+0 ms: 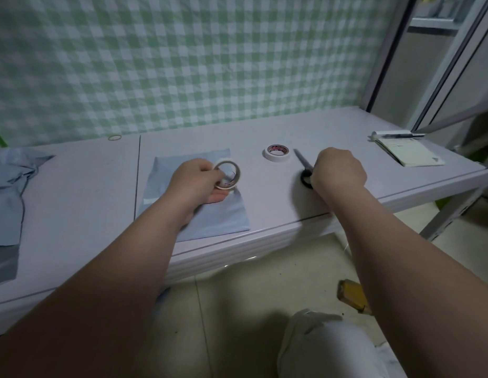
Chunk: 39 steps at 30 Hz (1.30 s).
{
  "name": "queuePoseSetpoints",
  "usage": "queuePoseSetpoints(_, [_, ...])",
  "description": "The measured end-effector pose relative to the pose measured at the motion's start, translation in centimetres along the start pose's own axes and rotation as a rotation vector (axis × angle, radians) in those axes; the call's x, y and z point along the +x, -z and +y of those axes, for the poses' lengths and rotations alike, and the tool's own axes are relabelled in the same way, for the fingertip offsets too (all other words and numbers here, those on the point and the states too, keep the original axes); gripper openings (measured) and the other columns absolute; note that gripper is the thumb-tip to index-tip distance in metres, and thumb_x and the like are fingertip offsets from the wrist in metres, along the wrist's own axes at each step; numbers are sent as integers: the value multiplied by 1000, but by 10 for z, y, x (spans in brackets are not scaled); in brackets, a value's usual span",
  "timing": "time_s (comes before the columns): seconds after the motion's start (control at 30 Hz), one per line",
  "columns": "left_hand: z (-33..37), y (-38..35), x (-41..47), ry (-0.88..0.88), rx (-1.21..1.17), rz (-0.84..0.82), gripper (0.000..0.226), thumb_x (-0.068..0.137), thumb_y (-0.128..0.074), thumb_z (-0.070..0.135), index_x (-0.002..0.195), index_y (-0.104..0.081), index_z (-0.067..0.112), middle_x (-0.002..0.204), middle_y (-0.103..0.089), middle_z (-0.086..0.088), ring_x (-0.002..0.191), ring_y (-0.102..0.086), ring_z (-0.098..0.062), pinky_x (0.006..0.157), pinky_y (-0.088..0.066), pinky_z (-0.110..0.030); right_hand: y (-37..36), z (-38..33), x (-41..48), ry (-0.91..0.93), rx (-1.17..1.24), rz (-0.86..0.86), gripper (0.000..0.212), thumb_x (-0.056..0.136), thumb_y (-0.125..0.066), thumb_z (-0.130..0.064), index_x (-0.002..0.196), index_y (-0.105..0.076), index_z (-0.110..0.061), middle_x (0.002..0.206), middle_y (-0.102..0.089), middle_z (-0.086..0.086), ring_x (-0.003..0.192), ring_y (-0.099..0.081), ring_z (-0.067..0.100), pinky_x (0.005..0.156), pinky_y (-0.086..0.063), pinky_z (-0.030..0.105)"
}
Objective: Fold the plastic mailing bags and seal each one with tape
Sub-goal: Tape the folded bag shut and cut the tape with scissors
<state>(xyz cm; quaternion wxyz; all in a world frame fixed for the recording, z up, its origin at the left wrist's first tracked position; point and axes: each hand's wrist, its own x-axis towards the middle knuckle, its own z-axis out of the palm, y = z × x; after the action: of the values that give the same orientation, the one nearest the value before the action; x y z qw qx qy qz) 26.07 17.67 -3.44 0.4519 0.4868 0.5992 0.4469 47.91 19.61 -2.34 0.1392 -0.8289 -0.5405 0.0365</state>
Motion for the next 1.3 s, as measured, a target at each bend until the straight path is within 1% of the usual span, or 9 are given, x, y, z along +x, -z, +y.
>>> queuePoseSetpoints(0.1, [-7, 10, 0, -2, 1, 52, 12, 86, -57, -3, 79, -56, 6, 82, -64, -16, 67, -66, -22, 60, -59, -26, 9, -5, -8, 17, -43, -62, 25, 79, -63, -11, 103, -57, -10, 116, -57, 12, 106, -56, 33, 73, -41, 31])
queuePoseSetpoints(0.23, [-14, 15, -2, -12, -61, 30, 16, 86, -59, -5, 80, -55, 9, 86, -62, -14, 71, -65, -21, 60, -58, -22, 10, -1, -21, 55, 74, -55, 20, 73, -68, -17, 86, -54, -12, 100, -60, 8, 85, -52, 29, 66, -38, 28])
queuePoseSetpoints(0.33, [-20, 17, -2, -38, -95, 11, 14, 86, -61, -4, 80, -55, 7, 89, -62, -14, 76, -67, -20, 67, -59, -22, 5, 0, -35, 70, 588, -57, 18, 69, -70, -16, 81, -56, -15, 80, -63, 6, 75, -60, 28, 65, -51, 32])
queuePoseSetpoints(0.4, [-22, 17, -2, -57, -95, 11, 15, 86, -62, -4, 79, -55, 7, 89, -63, -16, 77, -67, -21, 69, -59, -23, 5, -4, -52, 9, 1004, -186, 20, 70, -70, -7, 75, -52, -15, 73, -62, 9, 60, -63, 24, 58, -55, 28])
queuePoseSetpoints(0.47, [-25, 16, -1, -67, -89, 17, 16, 86, -61, -5, 78, -55, 8, 88, -64, -15, 75, -67, -22, 69, -59, -23, 2, -10, -68, -38, 1278, -364, 25, 75, -70, -2, 76, -48, -15, 71, -62, 10, 53, -60, 18, 46, -46, 19])
queuePoseSetpoints(0.53, [-26, 15, 0, -76, -78, 22, 17, 86, -61, -5, 77, -55, 9, 86, -64, -13, 74, -67, -21, 68, -58, -23, 4, -16, -84, -46, 1398, -518, 24, 80, -72, -11, 82, -48, -14, 67, -62, 7, 49, -55, 12, 39, -36, 15])
queuePoseSetpoints(0.7, [-29, 14, 2, -93, -65, 41, 16, 86, -62, -3, 79, -57, 10, 85, -64, -12, 74, -67, -19, 69, -58, -24, 12, -23, -109, -196, 1527, -760, 29, 84, -63, -39, 79, -47, -15, 55, -55, 5, 44, -44, 12, 33, -20, 15])
queuePoseSetpoints(1.0, [-33, 14, 4, -119, -54, 45, 16, 85, -63, -2, 80, -58, 12, 85, -64, -9, 74, -67, -15, 69, -55, -24, 13, -22, -119, -281, 1543, -885, 28, 82, -64, -39, 83, -49, -15, 75, -47, 5, 37, -46, 9, 30, -15, 12])
queuePoseSetpoints(1.3, [-32, 13, 4, -119, -57, 46, 16, 86, -62, -2, 78, -57, 11, 82, -64, -9, 76, -67, -17, 71, -57, -25, 11, -25, -121, -234, 1488, -873, 25, 83, -64, -37, 71, -55, -17, 56, -51, 5, 39, -43, 10, 30, -17, 12])
